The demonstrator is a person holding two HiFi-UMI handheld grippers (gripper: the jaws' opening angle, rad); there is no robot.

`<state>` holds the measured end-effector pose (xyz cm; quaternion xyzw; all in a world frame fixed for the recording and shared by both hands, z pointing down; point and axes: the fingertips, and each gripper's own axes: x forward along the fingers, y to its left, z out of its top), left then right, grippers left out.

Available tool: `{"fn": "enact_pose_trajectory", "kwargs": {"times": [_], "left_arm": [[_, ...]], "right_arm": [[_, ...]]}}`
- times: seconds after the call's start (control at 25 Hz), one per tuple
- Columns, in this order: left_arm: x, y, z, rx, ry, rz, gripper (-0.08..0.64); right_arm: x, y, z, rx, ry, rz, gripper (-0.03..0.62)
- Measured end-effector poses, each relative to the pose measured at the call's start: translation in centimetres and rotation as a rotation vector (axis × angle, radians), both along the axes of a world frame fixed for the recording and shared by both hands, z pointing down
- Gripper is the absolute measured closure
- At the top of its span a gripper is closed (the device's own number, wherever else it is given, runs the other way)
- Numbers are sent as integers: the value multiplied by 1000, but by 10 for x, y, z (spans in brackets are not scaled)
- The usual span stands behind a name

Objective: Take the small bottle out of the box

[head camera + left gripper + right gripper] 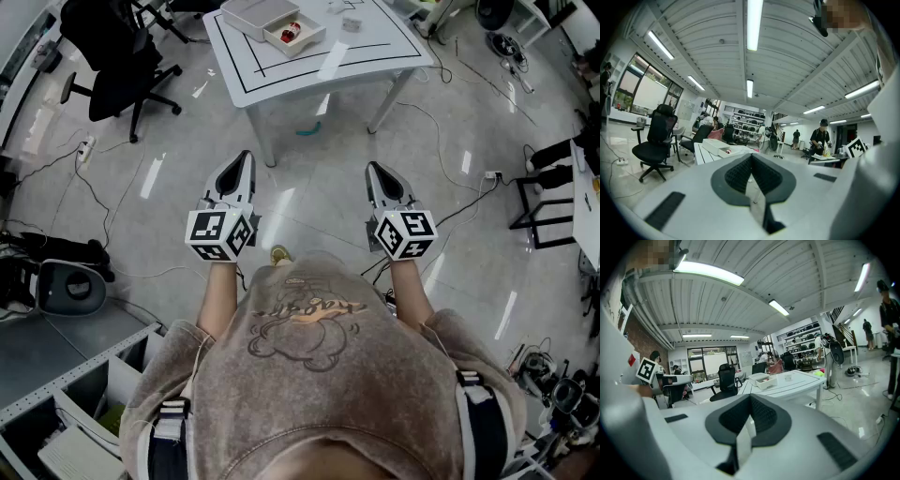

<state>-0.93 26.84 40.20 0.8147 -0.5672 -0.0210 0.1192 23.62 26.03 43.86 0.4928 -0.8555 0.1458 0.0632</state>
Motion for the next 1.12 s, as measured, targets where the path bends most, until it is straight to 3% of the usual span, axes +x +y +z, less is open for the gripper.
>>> {"fn": "enact_pose_trajectory", "kwargs": {"times": [0.28,0.6,1.12], "left_arm": [[-3,-4,1,3,1,2,552],[-10,-20,-4,9,-16,58,552],[-43,-43,-1,36,-8,124,552]], "right_arm": [[-9,-6,2,9,-3,-13,594],[-12,-9,6,-25,-45,45,595],[-67,-21,8,-1,-22,60,595]]}}
